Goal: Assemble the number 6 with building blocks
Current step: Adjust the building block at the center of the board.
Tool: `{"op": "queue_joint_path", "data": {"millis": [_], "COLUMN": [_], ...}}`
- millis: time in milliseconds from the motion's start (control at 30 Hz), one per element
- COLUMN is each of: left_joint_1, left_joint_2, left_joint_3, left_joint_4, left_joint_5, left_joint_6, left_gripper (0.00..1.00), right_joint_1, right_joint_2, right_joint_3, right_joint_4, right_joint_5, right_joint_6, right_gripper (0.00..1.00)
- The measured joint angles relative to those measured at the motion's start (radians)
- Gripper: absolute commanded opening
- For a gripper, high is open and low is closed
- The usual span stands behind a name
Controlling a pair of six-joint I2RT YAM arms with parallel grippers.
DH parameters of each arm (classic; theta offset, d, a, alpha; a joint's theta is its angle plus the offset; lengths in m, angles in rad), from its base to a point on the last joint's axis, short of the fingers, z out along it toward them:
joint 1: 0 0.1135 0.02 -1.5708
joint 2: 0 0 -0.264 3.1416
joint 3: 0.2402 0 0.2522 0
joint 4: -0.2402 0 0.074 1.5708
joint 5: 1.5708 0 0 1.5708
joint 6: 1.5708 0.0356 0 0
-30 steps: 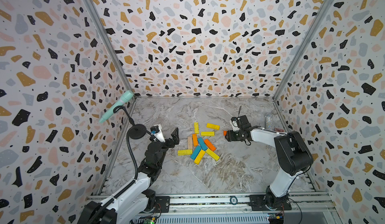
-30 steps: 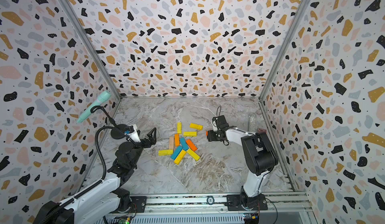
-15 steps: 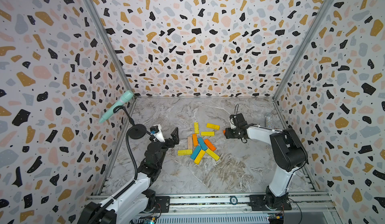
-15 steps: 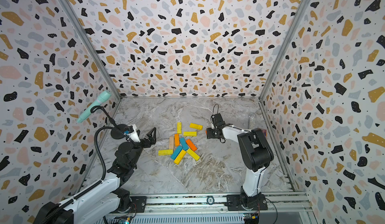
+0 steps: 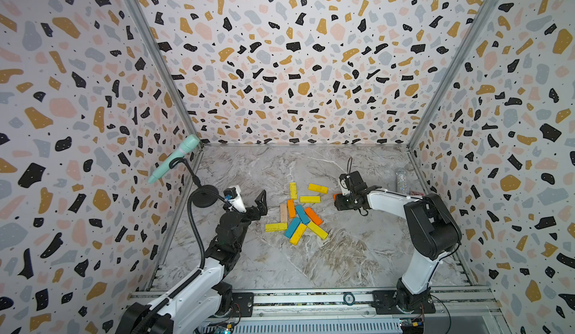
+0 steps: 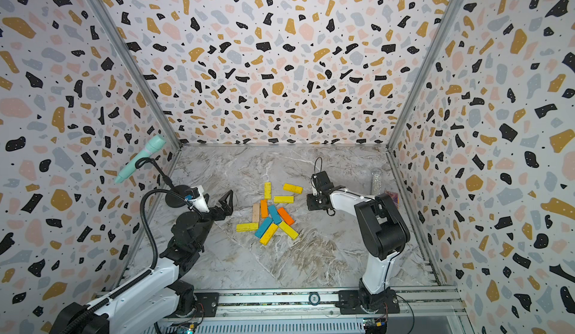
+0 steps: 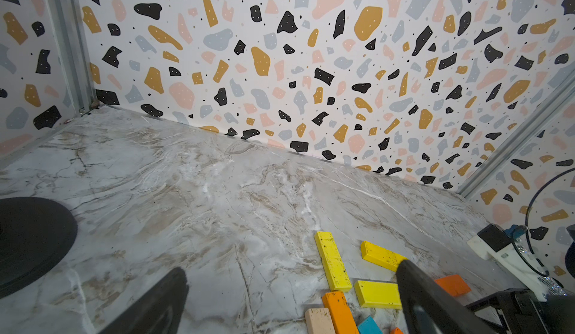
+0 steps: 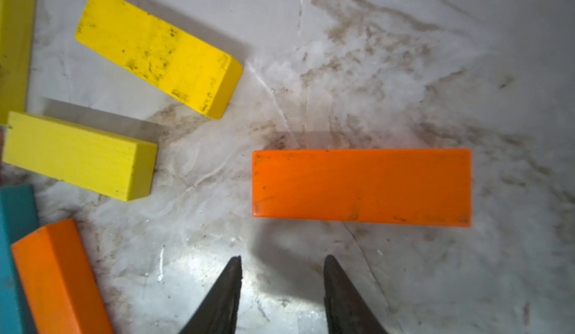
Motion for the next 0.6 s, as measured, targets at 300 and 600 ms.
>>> {"op": "queue_joint_path", "data": {"millis": [300, 600], "left_joint_1": [0.000, 0.000], "left_joint_2": [0.000, 0.000], "left_joint_3": [0.000, 0.000], "left_joint_4": [-0.008, -0.009], "left_joint_5": [0.000, -0.001], "left_joint_6": [-0.001, 0.000], "left_gripper": [1.00, 1.00], "right_joint_1": [-0.019, -0.039], "right_joint_2": [0.014, 0.044], "right_joint_3": [0.002, 0.030], "right_joint_4": [0.000, 0.021], "right_joint_5": [0.003, 0.015], "right_joint_6": [-0.024, -0.042], "right_gripper": [0.25, 0.40]}}
